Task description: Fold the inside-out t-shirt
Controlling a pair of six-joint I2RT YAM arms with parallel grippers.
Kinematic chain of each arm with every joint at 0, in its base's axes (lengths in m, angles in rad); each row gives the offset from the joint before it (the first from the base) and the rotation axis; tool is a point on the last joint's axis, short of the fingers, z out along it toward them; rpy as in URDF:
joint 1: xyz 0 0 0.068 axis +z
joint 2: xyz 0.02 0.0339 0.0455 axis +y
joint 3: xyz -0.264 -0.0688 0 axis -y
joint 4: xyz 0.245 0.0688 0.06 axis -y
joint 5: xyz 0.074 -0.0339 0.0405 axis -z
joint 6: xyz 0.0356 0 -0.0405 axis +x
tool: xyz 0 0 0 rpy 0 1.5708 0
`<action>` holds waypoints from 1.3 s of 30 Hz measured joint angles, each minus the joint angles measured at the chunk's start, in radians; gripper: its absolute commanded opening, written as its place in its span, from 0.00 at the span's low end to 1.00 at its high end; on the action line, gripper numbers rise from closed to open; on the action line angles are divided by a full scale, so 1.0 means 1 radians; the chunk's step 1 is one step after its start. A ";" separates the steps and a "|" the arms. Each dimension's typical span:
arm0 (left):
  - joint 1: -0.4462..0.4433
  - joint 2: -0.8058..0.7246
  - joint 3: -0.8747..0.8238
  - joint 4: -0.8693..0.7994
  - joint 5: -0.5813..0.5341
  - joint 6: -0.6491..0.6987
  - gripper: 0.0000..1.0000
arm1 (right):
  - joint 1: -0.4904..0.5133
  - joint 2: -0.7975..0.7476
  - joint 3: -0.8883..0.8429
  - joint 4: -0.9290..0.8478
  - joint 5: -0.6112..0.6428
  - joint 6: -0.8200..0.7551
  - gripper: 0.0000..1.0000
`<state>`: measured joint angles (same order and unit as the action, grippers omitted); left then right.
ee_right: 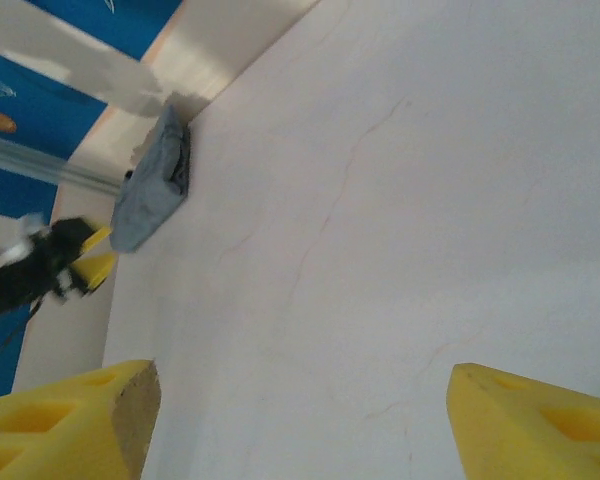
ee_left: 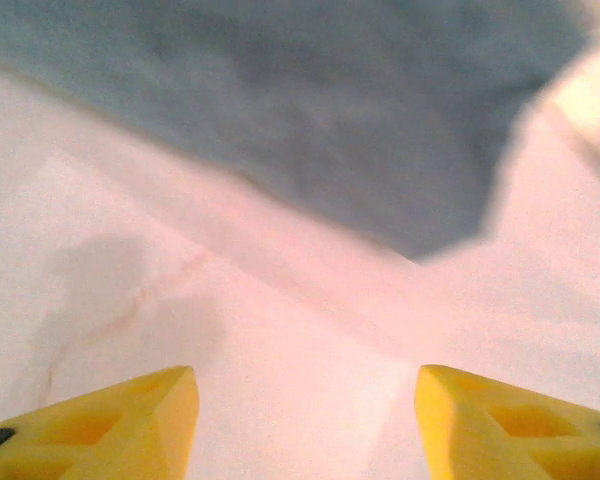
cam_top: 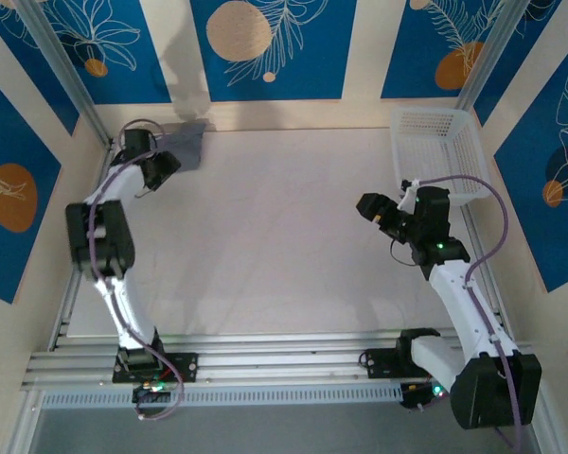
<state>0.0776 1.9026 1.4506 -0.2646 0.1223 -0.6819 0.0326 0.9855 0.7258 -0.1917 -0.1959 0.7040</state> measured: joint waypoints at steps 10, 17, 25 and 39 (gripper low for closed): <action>-0.205 -0.808 -0.673 0.288 0.029 0.088 0.99 | -0.042 0.033 -0.088 0.076 0.187 -0.129 0.91; -0.281 -1.037 -0.965 0.310 -0.076 0.248 0.99 | -0.047 0.116 -0.275 0.317 0.403 -0.312 0.92; -0.275 -0.990 -1.088 0.494 -0.309 0.460 0.99 | 0.017 0.537 -0.225 0.686 0.486 -0.508 0.92; -0.140 -0.354 -1.115 1.054 -0.195 0.690 0.99 | 0.011 0.544 -0.364 1.041 0.436 -0.563 0.99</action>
<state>-0.0624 1.5490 0.3355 0.7891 -0.0731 0.0082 0.0437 1.5299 0.3618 0.8490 0.2405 0.1406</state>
